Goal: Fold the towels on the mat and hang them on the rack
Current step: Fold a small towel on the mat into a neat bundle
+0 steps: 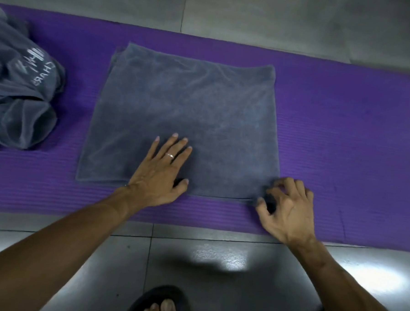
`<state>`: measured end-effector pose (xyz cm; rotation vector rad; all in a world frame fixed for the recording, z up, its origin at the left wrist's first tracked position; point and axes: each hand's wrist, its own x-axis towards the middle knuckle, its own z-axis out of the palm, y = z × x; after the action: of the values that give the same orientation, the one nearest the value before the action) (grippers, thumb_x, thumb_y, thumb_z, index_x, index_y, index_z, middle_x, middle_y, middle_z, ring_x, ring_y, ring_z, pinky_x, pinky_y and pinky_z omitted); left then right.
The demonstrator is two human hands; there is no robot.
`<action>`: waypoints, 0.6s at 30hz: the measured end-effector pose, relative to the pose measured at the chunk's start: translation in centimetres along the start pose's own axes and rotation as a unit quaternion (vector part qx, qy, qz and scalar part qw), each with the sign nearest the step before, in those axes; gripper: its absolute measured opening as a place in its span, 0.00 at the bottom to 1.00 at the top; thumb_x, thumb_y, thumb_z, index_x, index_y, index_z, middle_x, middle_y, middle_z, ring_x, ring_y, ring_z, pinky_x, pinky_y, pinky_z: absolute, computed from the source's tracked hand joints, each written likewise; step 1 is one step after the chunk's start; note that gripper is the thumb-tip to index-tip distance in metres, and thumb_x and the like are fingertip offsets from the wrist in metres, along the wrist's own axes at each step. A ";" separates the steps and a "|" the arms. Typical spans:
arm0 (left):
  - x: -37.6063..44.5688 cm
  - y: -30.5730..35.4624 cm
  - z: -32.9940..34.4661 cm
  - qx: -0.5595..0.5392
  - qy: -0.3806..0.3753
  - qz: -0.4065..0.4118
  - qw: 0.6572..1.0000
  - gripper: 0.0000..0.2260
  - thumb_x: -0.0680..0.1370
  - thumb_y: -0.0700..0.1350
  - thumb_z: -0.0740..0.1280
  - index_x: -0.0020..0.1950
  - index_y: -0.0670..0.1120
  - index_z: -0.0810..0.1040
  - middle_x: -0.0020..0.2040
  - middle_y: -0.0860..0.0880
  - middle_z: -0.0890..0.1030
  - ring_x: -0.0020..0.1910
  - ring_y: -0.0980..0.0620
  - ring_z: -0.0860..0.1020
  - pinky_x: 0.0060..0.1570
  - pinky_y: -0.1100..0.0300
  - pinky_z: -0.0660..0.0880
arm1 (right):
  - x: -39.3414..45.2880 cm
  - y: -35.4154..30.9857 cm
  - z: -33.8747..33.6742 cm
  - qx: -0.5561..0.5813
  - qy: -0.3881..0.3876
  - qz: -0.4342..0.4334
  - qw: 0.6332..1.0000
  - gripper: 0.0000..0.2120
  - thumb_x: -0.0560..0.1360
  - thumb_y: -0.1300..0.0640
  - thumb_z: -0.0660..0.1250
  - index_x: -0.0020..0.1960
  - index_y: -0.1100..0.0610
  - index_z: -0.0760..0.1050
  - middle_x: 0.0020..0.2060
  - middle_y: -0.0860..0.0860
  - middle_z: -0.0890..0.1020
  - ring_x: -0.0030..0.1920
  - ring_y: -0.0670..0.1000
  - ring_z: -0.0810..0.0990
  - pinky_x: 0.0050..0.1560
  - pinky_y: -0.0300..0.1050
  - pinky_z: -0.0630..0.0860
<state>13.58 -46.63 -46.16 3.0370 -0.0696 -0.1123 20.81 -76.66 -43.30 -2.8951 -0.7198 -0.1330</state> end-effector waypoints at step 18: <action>5.5 -3.1 -0.8 -0.027 0.029 -0.127 0.991 0.43 0.73 0.70 0.43 0.79 0.43 0.51 0.80 0.45 0.49 0.78 0.45 0.43 0.74 0.39 0.41 | 12.0 -6.3 4.2 0.026 -0.103 -0.022 0.994 0.34 0.76 0.41 0.46 0.76 0.58 0.59 0.77 0.57 0.58 0.77 0.57 0.55 0.74 0.59 0.51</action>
<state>19.21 -43.68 -46.04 2.9780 0.3185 -0.0439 28.59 -64.93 -45.10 -2.8727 -0.8063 0.1804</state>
